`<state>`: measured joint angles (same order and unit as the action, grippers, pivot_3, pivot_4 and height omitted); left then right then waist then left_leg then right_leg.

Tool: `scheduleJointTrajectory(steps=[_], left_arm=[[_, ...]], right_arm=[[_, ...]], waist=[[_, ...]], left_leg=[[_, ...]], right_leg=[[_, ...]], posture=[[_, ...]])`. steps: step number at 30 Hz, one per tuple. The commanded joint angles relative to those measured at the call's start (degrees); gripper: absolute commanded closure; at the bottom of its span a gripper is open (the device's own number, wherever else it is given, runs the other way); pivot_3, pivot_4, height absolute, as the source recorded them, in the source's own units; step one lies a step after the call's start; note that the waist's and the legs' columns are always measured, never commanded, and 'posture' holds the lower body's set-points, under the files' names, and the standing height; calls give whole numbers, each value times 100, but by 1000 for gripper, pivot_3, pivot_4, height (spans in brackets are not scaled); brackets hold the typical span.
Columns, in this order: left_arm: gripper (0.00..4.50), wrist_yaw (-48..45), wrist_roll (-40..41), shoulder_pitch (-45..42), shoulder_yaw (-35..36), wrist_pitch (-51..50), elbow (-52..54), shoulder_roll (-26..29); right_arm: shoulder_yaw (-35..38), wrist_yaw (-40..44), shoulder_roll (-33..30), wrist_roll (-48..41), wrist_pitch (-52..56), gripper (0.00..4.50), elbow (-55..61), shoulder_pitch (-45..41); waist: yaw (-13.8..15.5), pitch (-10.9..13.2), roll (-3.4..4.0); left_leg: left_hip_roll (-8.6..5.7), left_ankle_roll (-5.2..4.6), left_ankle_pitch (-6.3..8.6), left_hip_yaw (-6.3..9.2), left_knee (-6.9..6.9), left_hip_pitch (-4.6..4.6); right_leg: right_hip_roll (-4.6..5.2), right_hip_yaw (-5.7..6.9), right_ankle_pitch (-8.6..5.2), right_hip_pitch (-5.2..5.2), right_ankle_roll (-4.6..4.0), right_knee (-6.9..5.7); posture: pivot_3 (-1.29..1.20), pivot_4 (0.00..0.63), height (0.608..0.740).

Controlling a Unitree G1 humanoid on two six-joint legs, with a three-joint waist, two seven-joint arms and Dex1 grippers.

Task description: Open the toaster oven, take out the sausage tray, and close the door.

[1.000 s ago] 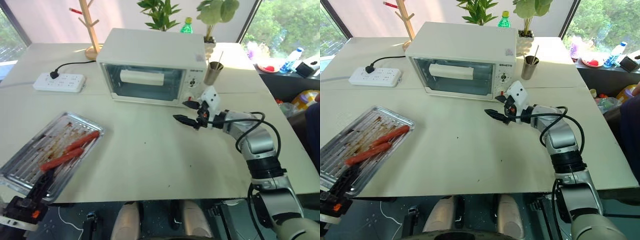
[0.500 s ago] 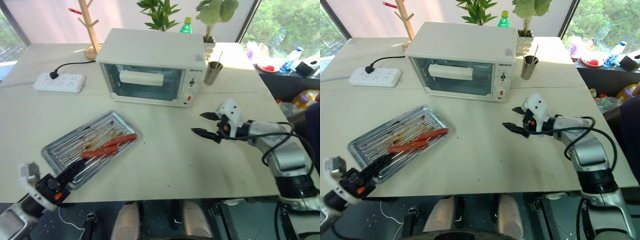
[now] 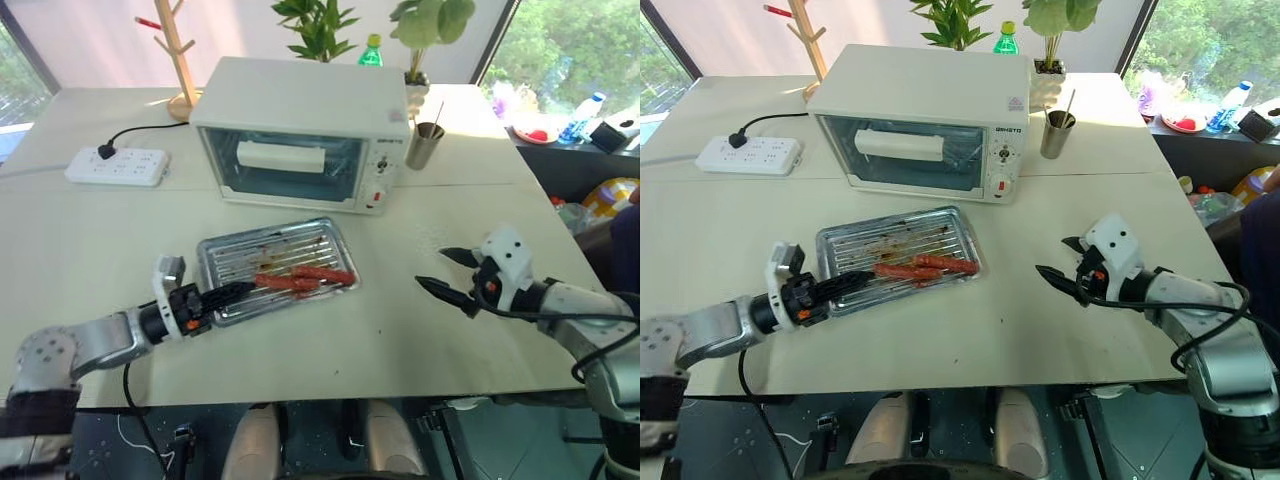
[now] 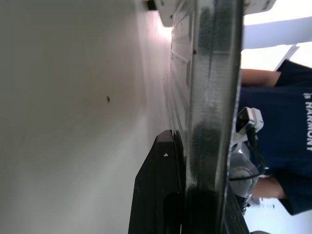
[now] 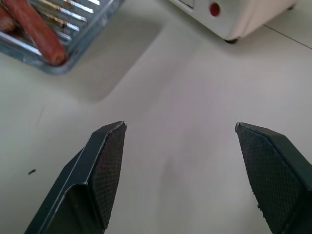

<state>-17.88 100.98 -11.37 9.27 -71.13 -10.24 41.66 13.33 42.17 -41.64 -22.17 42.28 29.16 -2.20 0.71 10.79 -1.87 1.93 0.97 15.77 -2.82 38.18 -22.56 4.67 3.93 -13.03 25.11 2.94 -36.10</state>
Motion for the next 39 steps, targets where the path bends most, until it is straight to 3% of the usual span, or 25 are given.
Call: scheduleJointTrajectory(steps=[1,10,11,13,20,27,39], left_arm=[[4500,-542,-603,-517,-236,-349,-357,-127],[4500,-1571,-2180,-1328,-453,-729,-1054,-396],[3962,-1707,-2351,-1391,-447,-728,-1118,-381],[3381,-1940,-2670,-1481,-441,-713,-1217,-360],[31,-2574,-3598,-1635,-431,-608,-1400,-346],[31,-2979,-4056,-1209,-237,-486,-963,74],[31,-3008,-4697,618,885,626,568,955]], right_arm=[[357,-179,-14,-188,118,839,497,192],[660,-332,-51,-423,263,839,756,539],[662,-300,-57,-495,270,766,777,525],[656,-238,-81,-621,281,766,811,497],[516,77,-287,-917,165,766,939,498],[213,400,-431,-956,-91,766,981,560],[-554,728,-363,-856,-544,766,444,-8]], waist=[[7,0,0],[32,-5,8],[27,-5,8],[12,-5,8],[7,-5,8],[-27,-6,10],[-149,-7,14]], left_leg=[[-1,0,0,0,0,-1],[-9,0,0,3,2,13],[-9,0,0,5,2,14],[-8,0,0,7,2,13],[-3,0,0,11,0,15],[3,0,0,13,0,20],[53,1,1,0,-13,18]], right_leg=[[-1,1,0,-1,0,0],[11,2,-1,-22,1,4],[12,2,-1,-23,1,4],[10,2,-1,-23,1,4],[5,2,-1,-21,1,3],[3,1,-2,-23,1,3],[-7,0,1,0,-5,2]], posture=[[0,150,717],[0,150,717],[0,150,717],[0,150,717],[0,150,717],[0,150,717],[0,150,717]])
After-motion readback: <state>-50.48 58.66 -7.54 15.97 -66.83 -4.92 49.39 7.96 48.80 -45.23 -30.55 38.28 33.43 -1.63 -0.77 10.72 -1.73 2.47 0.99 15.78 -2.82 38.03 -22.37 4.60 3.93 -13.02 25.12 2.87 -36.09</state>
